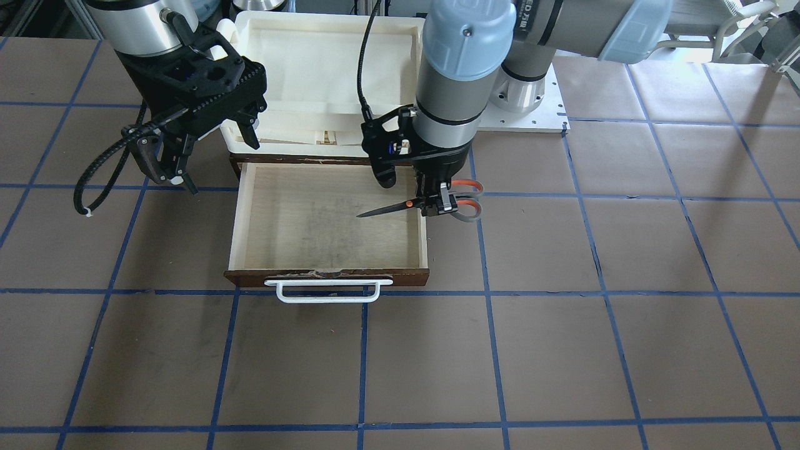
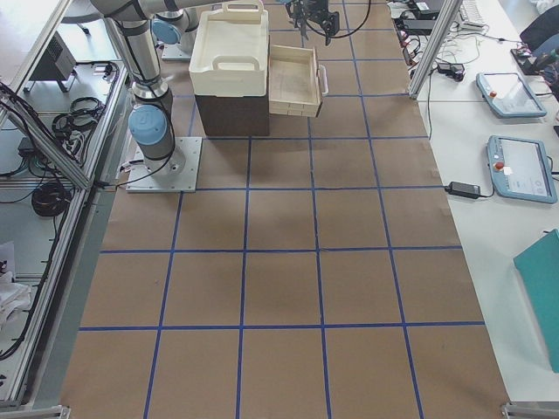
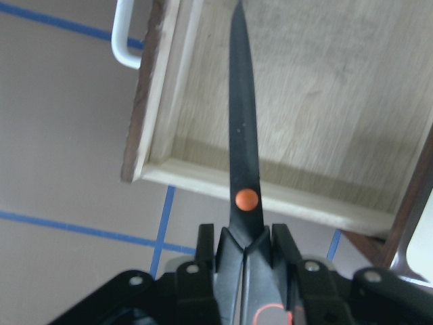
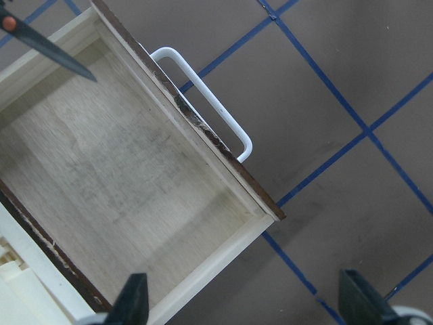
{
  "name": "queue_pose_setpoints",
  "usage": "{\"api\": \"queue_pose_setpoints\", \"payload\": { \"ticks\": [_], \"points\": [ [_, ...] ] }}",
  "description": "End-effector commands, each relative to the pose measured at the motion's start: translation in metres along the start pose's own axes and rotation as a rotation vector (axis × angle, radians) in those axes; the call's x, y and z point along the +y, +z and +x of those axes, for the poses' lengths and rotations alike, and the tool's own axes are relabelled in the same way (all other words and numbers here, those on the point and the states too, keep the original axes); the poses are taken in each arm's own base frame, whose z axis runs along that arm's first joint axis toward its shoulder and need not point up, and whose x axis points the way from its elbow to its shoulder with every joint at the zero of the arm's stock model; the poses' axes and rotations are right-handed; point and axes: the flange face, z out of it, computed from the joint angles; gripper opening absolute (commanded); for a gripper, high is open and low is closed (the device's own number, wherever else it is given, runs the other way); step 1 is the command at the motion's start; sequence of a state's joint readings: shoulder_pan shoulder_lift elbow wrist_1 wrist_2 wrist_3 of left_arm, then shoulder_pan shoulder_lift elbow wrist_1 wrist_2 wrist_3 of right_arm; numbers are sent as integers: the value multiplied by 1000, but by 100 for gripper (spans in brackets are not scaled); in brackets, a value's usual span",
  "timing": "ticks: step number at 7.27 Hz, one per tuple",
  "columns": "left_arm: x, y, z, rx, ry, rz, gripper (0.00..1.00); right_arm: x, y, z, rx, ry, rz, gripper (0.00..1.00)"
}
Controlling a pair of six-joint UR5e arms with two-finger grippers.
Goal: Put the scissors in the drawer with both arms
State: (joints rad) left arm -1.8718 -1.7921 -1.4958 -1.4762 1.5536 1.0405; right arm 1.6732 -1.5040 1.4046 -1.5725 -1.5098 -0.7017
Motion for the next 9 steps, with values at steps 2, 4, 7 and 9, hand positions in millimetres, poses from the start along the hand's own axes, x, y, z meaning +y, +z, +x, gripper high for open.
{"api": "queue_pose_setpoints", "payload": {
  "ticks": [2, 4, 7, 9],
  "points": [
    [-58, 42, 33, 24, 67, -21, 0, 24, -16, -22, -18, 402, -29, 100],
    [-74, 51, 34, 14, 108, 21, 0, 26, -18, -21, -12, 664, -30, 100],
    [-78, 64, 35, 32, 132, 6, 0, 34, -8, -13, 13, 804, -111, 100],
    [-80, 65, 33, 5, 161, 28, 0, 37, -7, -14, -1, 798, -127, 100]
  ]
}}
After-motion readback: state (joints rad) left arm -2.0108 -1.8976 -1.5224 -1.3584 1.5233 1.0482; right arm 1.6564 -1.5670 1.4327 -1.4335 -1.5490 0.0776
